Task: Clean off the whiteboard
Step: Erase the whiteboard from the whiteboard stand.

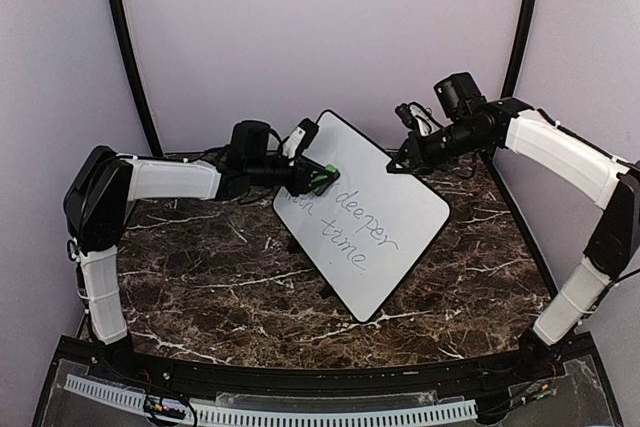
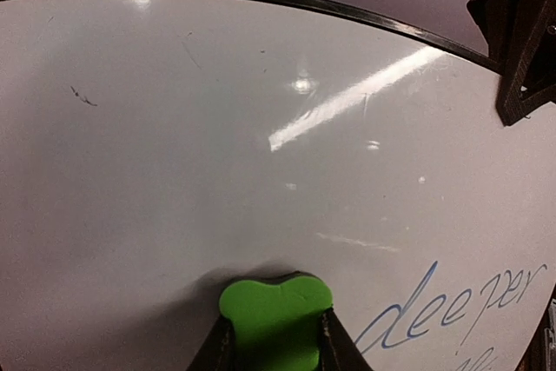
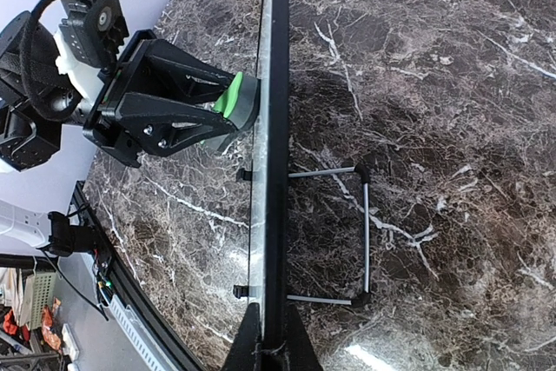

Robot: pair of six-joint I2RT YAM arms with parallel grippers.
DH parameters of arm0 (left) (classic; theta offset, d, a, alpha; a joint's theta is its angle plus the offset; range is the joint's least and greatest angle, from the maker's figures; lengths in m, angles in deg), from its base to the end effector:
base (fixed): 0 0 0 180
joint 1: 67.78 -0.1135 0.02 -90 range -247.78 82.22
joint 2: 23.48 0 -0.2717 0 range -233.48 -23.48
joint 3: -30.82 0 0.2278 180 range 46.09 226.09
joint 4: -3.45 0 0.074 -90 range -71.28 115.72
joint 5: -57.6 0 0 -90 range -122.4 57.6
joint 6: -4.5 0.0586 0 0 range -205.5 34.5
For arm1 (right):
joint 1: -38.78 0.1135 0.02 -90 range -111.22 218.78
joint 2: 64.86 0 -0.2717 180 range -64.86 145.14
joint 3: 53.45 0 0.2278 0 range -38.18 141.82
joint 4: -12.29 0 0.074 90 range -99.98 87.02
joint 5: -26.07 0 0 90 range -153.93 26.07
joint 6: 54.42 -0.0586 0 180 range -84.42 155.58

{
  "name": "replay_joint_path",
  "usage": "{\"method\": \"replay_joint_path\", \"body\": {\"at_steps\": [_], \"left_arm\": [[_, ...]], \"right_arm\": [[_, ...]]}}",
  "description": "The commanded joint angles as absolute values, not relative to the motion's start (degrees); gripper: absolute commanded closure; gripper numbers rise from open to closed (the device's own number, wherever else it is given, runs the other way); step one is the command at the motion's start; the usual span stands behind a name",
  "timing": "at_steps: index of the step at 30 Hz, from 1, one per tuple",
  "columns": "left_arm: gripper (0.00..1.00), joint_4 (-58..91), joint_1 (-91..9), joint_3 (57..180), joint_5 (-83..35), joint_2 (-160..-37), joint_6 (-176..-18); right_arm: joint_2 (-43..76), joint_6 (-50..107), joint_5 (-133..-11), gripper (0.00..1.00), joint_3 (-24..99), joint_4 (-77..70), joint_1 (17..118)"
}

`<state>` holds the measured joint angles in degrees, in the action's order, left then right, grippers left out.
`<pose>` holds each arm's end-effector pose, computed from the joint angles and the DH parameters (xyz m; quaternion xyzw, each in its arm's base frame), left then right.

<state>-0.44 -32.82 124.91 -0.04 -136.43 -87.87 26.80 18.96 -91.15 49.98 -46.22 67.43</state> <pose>0.3597 -0.2898 0.2582 0.3766 0.6836 -0.3966 0.4834 0.2832 0.1852 0.3397 -0.1809 0.8894 0.3398 0.2465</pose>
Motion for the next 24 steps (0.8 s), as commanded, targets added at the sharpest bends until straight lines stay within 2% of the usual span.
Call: {"method": "replay_joint_path", "body": {"at_steps": [1, 7, 12, 24], "left_arm": [[1.00, 3.0, -31.4, 124.8, -0.5, -138.2, -87.1], [1.00, -1.3, -31.2, 115.4, -0.8, -135.8, -88.5], [1.00, -3.5, -31.2, 112.4, -0.9, -135.1, -89.0], [1.00, 2.3, -30.4, 125.8, -0.9, -138.9, -87.2]], "right_arm": [[27.3, 24.8, -96.0, 1.00, 49.9, -45.3, 70.1], [27.4, 24.8, -96.1, 1.00, 49.9, -45.3, 70.2], [27.4, 24.8, -96.1, 1.00, 50.0, -45.4, 70.2], [27.3, 24.8, -95.9, 1.00, 49.8, -45.4, 70.2]]}}
